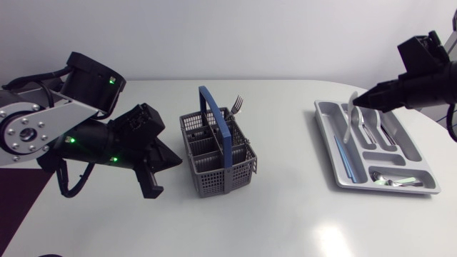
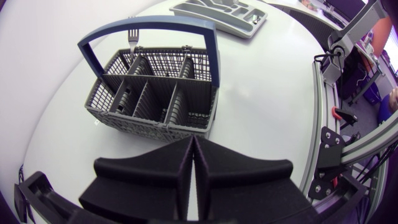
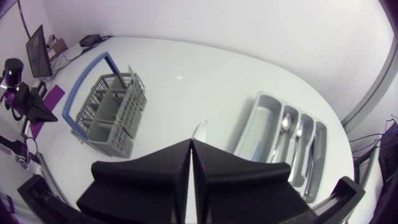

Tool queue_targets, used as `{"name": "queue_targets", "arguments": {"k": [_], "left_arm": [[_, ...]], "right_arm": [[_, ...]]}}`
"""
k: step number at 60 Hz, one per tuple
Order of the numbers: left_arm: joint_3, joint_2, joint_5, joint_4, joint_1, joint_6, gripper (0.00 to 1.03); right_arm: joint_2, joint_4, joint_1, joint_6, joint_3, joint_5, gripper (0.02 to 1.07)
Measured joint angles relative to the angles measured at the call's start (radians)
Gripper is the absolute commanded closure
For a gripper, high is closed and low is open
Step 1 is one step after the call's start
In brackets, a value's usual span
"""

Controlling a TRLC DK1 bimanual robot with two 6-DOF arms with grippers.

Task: Sort the cutlery from the basket into the organizer compartments.

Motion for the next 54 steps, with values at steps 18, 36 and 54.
{"name": "queue_targets", "arguments": {"k": [18,36,54], "left_arm": [[0.015,0.0,-0.004,-0.018,-0.011,-0.004,1.0],[0.04,0.002,-0.027,-0.023,-0.054,-0.019,1.0],[0.041,0.004,-0.027,-0.025,-0.055,-0.027,1.0]], "right_arm": [[-0.014,0.03,-0.294,-0.418,-0.173,0.054,1.01],[0.024,0.24,-0.451,-0.677,-0.3,0.118,1.01],[0.122,0.378,-0.511,-0.803,-0.383,0.159,1.01]]}}
